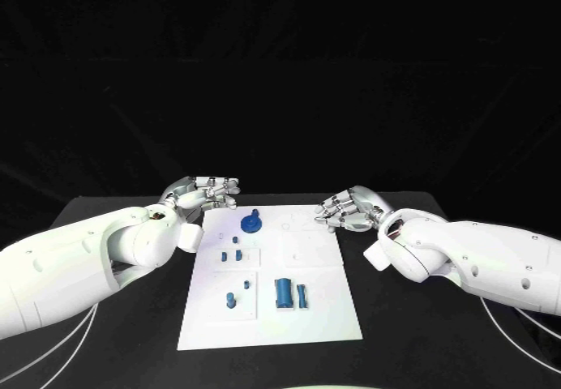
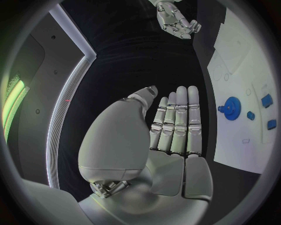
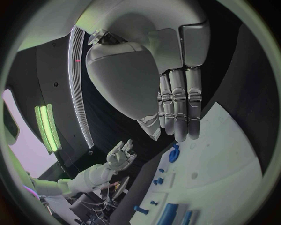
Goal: Assemble the parts on the task board
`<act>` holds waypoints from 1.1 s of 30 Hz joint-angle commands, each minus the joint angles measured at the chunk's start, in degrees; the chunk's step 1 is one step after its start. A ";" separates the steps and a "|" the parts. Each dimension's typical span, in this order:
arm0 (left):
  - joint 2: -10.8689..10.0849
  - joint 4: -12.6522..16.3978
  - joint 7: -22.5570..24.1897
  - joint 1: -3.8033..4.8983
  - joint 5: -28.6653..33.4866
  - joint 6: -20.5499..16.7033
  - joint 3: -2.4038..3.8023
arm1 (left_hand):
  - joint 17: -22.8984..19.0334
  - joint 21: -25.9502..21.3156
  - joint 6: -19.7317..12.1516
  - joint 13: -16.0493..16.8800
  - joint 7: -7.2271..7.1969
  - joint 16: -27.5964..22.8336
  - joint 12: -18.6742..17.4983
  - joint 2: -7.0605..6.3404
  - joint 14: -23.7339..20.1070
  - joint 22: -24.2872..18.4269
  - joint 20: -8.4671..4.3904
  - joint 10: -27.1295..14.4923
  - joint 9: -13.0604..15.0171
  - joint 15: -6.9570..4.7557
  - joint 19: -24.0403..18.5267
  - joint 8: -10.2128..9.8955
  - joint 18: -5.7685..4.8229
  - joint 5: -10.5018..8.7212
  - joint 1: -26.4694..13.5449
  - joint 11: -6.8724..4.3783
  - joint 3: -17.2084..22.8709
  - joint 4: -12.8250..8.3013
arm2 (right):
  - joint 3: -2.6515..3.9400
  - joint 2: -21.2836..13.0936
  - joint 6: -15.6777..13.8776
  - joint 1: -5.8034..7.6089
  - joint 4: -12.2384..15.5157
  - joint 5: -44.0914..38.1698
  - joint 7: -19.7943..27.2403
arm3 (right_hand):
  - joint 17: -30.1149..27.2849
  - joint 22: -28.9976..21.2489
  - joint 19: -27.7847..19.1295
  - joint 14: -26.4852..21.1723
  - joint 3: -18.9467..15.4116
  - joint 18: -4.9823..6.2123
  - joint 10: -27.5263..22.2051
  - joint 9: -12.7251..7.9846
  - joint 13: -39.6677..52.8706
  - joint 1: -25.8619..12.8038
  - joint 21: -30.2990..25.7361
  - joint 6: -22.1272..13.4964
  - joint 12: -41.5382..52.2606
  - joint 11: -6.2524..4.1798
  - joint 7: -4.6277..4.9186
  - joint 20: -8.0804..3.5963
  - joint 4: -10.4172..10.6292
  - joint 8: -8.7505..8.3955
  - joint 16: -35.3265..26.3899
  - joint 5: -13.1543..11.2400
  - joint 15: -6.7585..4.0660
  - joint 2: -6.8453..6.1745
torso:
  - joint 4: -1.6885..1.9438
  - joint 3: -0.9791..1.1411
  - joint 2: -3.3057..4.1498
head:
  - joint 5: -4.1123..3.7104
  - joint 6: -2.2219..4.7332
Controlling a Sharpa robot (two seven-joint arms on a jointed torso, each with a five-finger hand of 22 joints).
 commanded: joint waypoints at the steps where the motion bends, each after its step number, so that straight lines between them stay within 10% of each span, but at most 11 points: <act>1: 1.35 -1.95 4.68 -0.06 3.29 -3.68 0.06 | -3.07 -5.28 -0.98 -0.83 0.13 -7.11 -1.06 0.33 -3.34 -3.26 1.60 -1.51 -0.15 1.49 -3.82 -0.15 -0.93 -0.11 0.34 0.58 -0.76 0.30 | 0.12 2.02 3.79 0.21 -3.44 13.76 9.75 | -6.16 -5.43 -2.15 0.73 1.32 0.39 2.38 -2.48 -8.43 0.53 -4.94 0.42 -4.68 1.60 1.16 1.76 0.79 -0.80 -8.75 -0.64 1.75 -0.29 | -0.41 0.02 -1.33 | 0.26 1.49; 11: 4.31 -6.06 6.87 -0.28 5.08 -5.54 0.08 | -14.38 -26.97 -6.56 -3.27 -2.73 -32.85 -5.78 3.41 -7.46 -22.66 6.71 -9.64 -0.39 6.57 -8.23 -0.56 -2.14 0.04 2.00 4.19 -16.47 2.28 | 0.60 8.05 6.76 0.41 -13.67 22.31 15.35 | -19.28 -22.03 -5.09 0.79 2.44 0.89 3.58 -10.93 -25.41 -2.58 -8.57 -0.23 -11.71 2.88 2.06 5.53 -1.31 -0.88 -24.21 -0.79 4.23 -0.67 | -0.39 0.66 -2.69 | 1.80 2.94; 12: 3.82 -5.63 4.03 -0.16 3.20 -3.70 0.04 | -18.01 -31.19 -21.81 -6.83 -5.01 -33.86 -9.31 5.03 -22.04 -28.56 1.72 -25.16 -4.08 3.25 -20.83 -4.17 -3.69 -3.94 -22.74 0.66 -20.26 -1.59 | 0.56 7.56 3.37 0.40 -12.65 16.50 10.52 | -21.71 -32.53 -19.41 -17.68 -0.99 -2.93 -15.21 -14.24 -27.22 -28.28 -12.06 -17.26 -13.48 0.37 -1.59 1.22 -4.65 -4.49 -25.58 -3.93 1.97 1.84 | -0.48 0.35 -2.15 | 1.36 2.72; 16: 3.71 -5.09 4.46 -0.38 3.09 -4.58 0.11 | -18.01 -31.19 -25.57 -6.83 -5.64 -38.93 -9.31 5.88 -25.20 -30.69 0.56 -29.20 -4.08 2.54 -23.43 -4.17 -4.49 -4.82 -28.47 -0.14 -20.26 -2.30 | 0.82 7.45 2.49 0.14 -12.02 17.24 11.00 | -22.74 -35.71 -22.98 -21.68 -0.99 -2.94 -19.22 -15.34 -28.15 -34.76 -12.06 -21.21 -14.11 -0.27 -2.15 0.29 -5.55 -4.49 -30.08 -4.80 1.53 1.84 | -0.36 0.53 -2.15 | 1.59 3.16; 17: 3.60 -4.59 4.84 -0.58 2.99 -5.38 0.16 | -18.01 -31.19 -27.28 -6.83 -5.90 -38.93 -9.31 9.97 -26.79 -31.44 0.02 -30.94 -4.08 2.19 -24.78 -4.17 -4.49 -5.26 -31.24 -0.50 -20.26 -2.68 | 1.05 7.36 1.68 -0.09 -11.44 17.91 11.45 | -23.05 -36.93 -24.54 -23.61 -0.99 -2.93 -21.18 -15.73 -28.42 -37.56 -12.06 -23.03 -18.32 -0.53 -2.52 -0.17 -5.89 -4.49 -30.08 -5.16 1.28 1.84 | -0.25 0.69 -2.15 | 1.81 3.56; 19: 3.40 -3.68 5.55 -0.96 2.80 -6.87 0.27 | -18.01 -31.19 -29.62 -6.83 -6.28 -38.93 -9.31 9.97 -28.99 -32.47 -0.80 -33.36 -4.08 1.67 -26.65 -4.17 -5.09 -5.86 -34.99 -1.05 -20.26 -3.15 | 1.49 7.18 0.20 -0.52 -10.37 19.15 12.27 | -23.52 -38.71 -26.83 -26.47 -0.99 -3.65 -24.10 -16.30 -28.79 -41.64 -12.06 -25.71 -18.32 -0.97 -3.05 -0.84 -6.51 -4.49 -30.08 -5.68 0.94 1.84 | -0.05 0.98 -2.15 | 2.21 4.30; 20: 3.28 -3.12 5.98 -1.18 2.68 -7.78 0.34 | -18.01 -31.19 -30.73 -6.83 -6.43 -38.93 -9.31 9.97 -30.02 -32.95 -1.14 -34.52 -4.08 1.43 -27.55 -4.17 -5.10 -6.15 -36.76 -1.31 -20.26 -3.37 | 1.76 7.07 -0.71 -0.78 -9.72 19.91 12.77 | -23.73 -39.53 -27.88 -27.78 -0.99 -3.88 -25.43 -16.57 -28.96 -43.52 -12.06 -26.93 -18.32 -1.17 -3.29 -1.15 -6.72 -4.49 -30.08 -5.93 -3.13 1.84 | 0.07 1.16 -2.15 | 2.46 4.76; 28: 1.72 4.19 11.64 -4.14 1.16 -19.61 1.22 | -18.01 -31.19 -38.61 -6.83 -10.62 -38.93 -9.31 9.97 -37.33 -36.36 -3.70 -42.62 -4.08 -0.24 -33.81 -4.17 -5.75 -8.16 -49.34 -3.14 -20.26 -5.27 | 5.07 5.72 -11.87 -4.00 -1.70 29.24 18.92 | -28.91 -45.27 -35.28 -37.01 -0.99 -5.13 -34.78 -18.42 -33.13 -56.77 -12.06 -35.60 -18.32 -5.76 -5.04 -3.31 -8.58 -4.49 -30.08 -7.59 -3.13 1.84 | 0.71 2.11 -2.16 | 3.75 7.14; 29: 1.53 5.09 12.33 -4.50 0.97 -21.07 1.32 | -18.01 -31.19 -39.12 -6.83 -10.62 -38.93 -9.31 9.97 -37.82 -36.59 -3.86 -43.17 -4.08 -4.37 -34.22 -4.17 -5.74 -8.30 -50.18 -3.27 -20.26 -5.38 | 5.41 5.58 -13.04 -4.34 -0.86 30.22 19.57 | -28.91 -45.66 -35.75 -37.62 -0.99 -5.13 -35.39 -18.55 -33.13 -57.67 -12.06 -36.18 -18.32 -5.76 -5.16 -3.47 -8.71 -4.49 -30.08 -7.72 -3.13 1.84 | 0.71 2.11 -2.16 | 3.76 7.16; 31: 1.18 6.72 13.60 -5.17 0.63 -23.72 1.52 | -18.01 -31.19 -40.62 -6.83 -10.62 -38.93 -9.31 9.97 -39.20 -37.24 -4.35 -44.72 -4.08 -4.37 -35.42 -4.17 -9.77 -8.66 -52.59 -7.61 -20.26 -5.69 | 6.03 5.33 -15.13 -4.94 0.64 31.97 20.72 | -28.91 -46.75 -37.16 -39.39 -0.99 -5.13 -37.21 -18.90 -33.13 -60.20 -12.06 -37.82 -18.32 -5.76 -9.31 -3.88 -9.02 -4.49 -30.08 -11.75 -3.13 1.84 | 0.71 2.11 -2.16 | 3.76 7.16; 33: 0.82 8.38 14.88 -5.84 0.28 -26.41 1.72 | -18.01 -31.19 -42.25 -6.83 -10.62 -38.93 -9.31 9.97 -40.68 -37.95 -4.90 -46.40 -4.08 -4.37 -36.72 -4.17 -9.77 -9.10 -55.22 -7.61 -20.26 -9.91 | 6.60 5.09 -17.06 -5.50 2.02 33.58 21.78 | -28.91 -47.92 -38.71 -41.27 -0.99 -9.74 -39.14 -23.01 -33.13 -62.93 -12.06 -39.60 -18.32 -5.76 -9.31 -4.31 -13.21 -4.49 -30.08 -11.75 -3.13 1.84 | 0.71 2.11 -2.16 | 3.76 7.16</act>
